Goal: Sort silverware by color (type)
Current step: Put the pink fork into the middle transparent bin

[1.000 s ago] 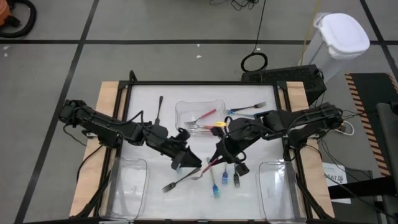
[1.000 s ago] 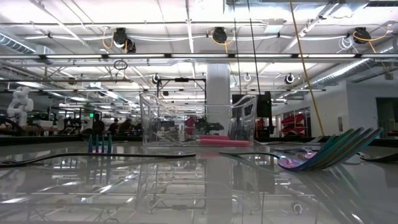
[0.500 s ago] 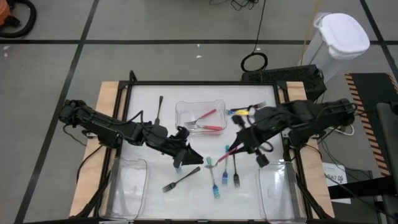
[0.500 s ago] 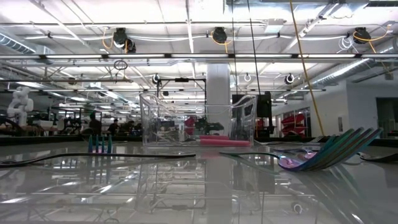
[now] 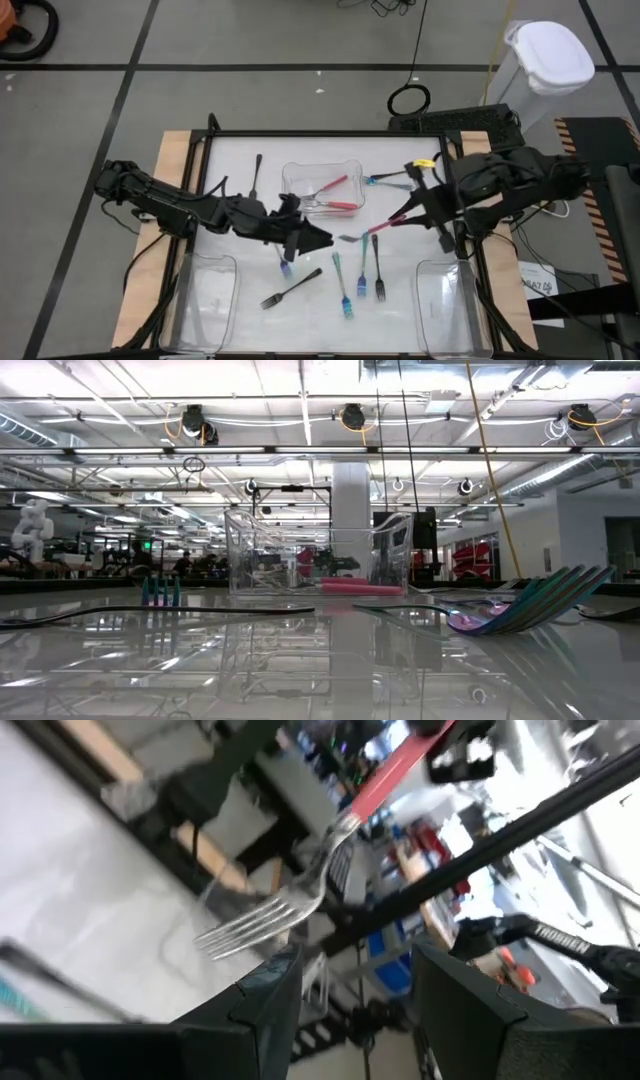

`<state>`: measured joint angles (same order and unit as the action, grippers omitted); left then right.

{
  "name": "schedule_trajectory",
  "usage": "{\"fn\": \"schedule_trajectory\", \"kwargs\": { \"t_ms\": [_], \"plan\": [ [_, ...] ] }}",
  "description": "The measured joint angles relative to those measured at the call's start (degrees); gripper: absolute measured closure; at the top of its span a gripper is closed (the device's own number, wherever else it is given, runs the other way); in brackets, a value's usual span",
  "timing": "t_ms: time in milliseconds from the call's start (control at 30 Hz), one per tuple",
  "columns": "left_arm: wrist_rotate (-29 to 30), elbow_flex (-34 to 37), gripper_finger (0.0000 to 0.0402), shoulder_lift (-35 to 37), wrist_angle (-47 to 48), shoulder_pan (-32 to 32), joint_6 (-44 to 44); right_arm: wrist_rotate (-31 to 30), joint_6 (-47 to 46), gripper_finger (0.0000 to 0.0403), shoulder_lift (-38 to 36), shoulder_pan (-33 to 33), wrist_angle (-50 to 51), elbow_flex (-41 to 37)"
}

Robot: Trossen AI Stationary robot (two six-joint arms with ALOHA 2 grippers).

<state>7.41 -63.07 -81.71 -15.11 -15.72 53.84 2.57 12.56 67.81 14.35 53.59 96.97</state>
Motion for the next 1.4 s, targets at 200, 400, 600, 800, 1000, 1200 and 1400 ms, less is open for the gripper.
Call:
{"fn": "schedule_trajectory", "kwargs": {
  "t_ms": [200, 400, 600, 800, 1000, 1200, 1400],
  "plan": [
    [6.81, 0.0, 0.0215, 0.0, -4.68, -0.01, -3.34, -1.21, 4.59, 0.0375, -2.32, -0.46, 2.38, 0.0],
    [13.91, 0.0, 0.0215, 0.02, -5.56, -0.03, -3.38, -1.18, 5.32, 0.0375, -5.31, -0.92, 4.62, 0.0],
    [18.21, 0.0, 0.0215, 0.02, -5.51, -0.05, -3.19, -1.12, 5.57, 0.0375, -9.39, -0.92, 8.18, 0.0],
    [21.91, 0.0, 0.0215, 0.02, -5.59, -0.1, -1.64, -1.07, 5.57, 0.0375, -13.46, -0.92, 8.87, 0.0],
    [27.5, 0.0, 0.0215, 0.02, -6.65, -2.1, -1.7, -1.05, 8.84, 0.0375, -15.76, -0.92, 9.84, 0.0],
    [36.28, 0.0, 0.0215, 0.02, -6.8, -5.41, -1.66, -1.76, 17.73, 0.0375, -16.17, -0.91, 10.11, 0.0],
    [41.66, 0.0, 0.0215, 0.02, -7.11, -7.6, -1.61, -4.48, 27.07, 0.0375, -15.44, -0.92, 10.11, 0.0]
  ]
}}
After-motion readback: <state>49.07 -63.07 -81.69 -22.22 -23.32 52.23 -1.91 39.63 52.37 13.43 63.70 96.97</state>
